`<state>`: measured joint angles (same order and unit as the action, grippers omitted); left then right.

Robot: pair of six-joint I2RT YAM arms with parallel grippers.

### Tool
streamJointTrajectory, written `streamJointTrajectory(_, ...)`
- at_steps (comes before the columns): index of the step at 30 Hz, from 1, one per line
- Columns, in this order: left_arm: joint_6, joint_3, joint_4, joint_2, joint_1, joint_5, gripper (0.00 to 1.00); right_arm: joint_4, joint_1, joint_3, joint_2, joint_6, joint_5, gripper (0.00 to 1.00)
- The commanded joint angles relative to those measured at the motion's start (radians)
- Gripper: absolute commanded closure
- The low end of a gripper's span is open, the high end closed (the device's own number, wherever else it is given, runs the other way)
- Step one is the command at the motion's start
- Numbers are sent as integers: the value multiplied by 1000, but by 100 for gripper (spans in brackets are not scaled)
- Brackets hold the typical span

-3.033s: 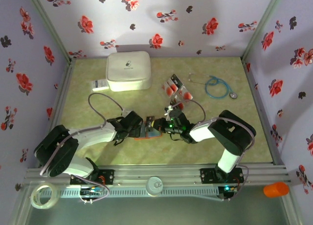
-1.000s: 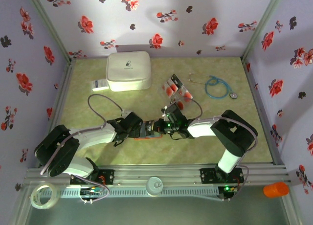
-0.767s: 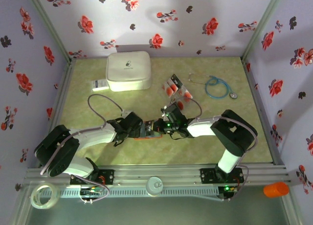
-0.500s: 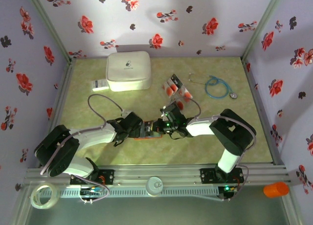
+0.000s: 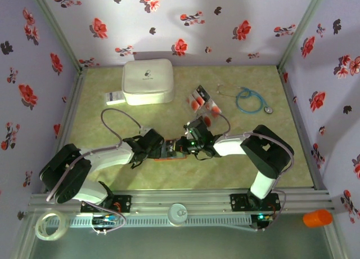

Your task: Put the credit cards into the card holder

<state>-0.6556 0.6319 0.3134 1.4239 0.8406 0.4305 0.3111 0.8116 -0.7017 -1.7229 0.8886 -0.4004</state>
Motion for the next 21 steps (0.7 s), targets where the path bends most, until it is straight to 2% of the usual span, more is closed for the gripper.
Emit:
streamJointTrajectory(1,-12,-22,13,15,3,11,4,-139,1,6,-3,-39,16,100)
streamJointTrajectory(21,-12,-24,7,18,3,11,4,-170,-1,-21,-38,-45,3,100)
